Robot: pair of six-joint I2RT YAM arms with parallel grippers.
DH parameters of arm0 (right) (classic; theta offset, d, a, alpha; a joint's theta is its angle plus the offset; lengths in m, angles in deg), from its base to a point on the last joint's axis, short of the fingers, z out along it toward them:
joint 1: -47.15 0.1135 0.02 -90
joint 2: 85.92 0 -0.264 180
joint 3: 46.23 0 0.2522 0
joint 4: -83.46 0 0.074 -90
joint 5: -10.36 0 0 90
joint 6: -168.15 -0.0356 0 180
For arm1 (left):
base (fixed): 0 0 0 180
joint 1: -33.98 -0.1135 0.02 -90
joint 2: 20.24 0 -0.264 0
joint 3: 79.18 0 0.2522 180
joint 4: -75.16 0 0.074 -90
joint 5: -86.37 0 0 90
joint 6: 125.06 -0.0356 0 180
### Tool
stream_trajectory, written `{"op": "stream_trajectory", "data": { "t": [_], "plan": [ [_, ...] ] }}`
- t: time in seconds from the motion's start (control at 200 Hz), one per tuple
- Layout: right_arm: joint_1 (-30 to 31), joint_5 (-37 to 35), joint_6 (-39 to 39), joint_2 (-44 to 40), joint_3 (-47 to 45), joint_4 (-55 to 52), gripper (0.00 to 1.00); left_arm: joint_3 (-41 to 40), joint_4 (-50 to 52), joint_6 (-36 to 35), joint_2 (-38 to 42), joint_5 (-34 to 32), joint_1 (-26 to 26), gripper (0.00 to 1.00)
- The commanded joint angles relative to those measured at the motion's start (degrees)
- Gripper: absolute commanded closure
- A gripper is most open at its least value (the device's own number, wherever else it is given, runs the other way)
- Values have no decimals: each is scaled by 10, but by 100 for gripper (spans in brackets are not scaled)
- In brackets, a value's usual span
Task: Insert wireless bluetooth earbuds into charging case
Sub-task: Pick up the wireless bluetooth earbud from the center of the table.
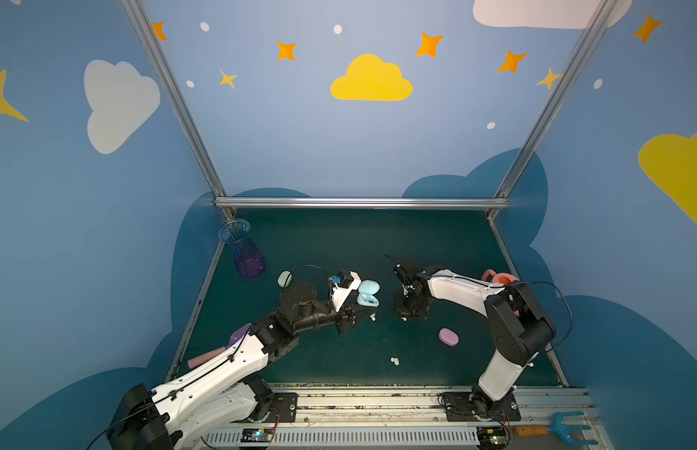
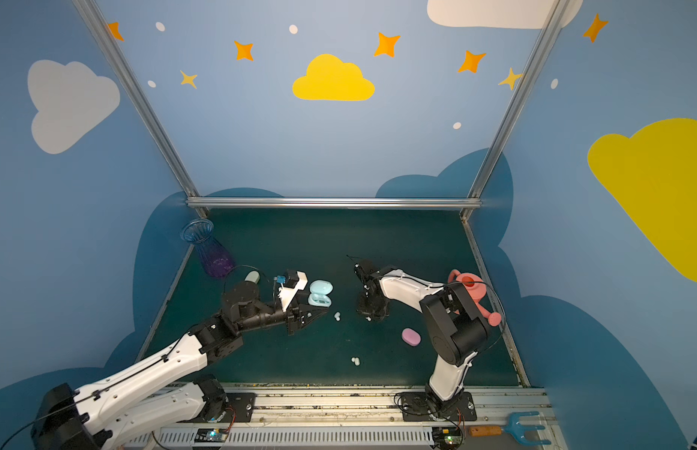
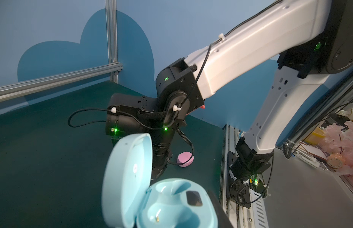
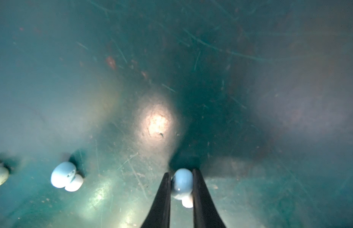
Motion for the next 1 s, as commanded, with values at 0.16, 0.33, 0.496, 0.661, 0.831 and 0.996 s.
{"op": "stream_trajectory", "data": {
  "t": [0.16,0.33,0.496,0.661,0.831,0.996],
  "plan": [
    [-9,-2,45,2,7,-28,84,-3,-13,3,8,0,-2,83],
    [-11,11,48,-28,-6,-6,84,-3,-12,2,6,4,-2,84],
    [-22,41,48,-98,-47,48,84,-1,-21,2,-5,19,-2,84],
    [-44,90,54,-195,-77,84,84,-1,-45,3,-24,41,-2,84],
    [-67,135,57,-313,-77,76,84,-1,-89,-1,-51,57,0,85],
    [-74,174,48,-417,-66,79,84,12,-134,-11,-87,84,0,86]
  ]
}}
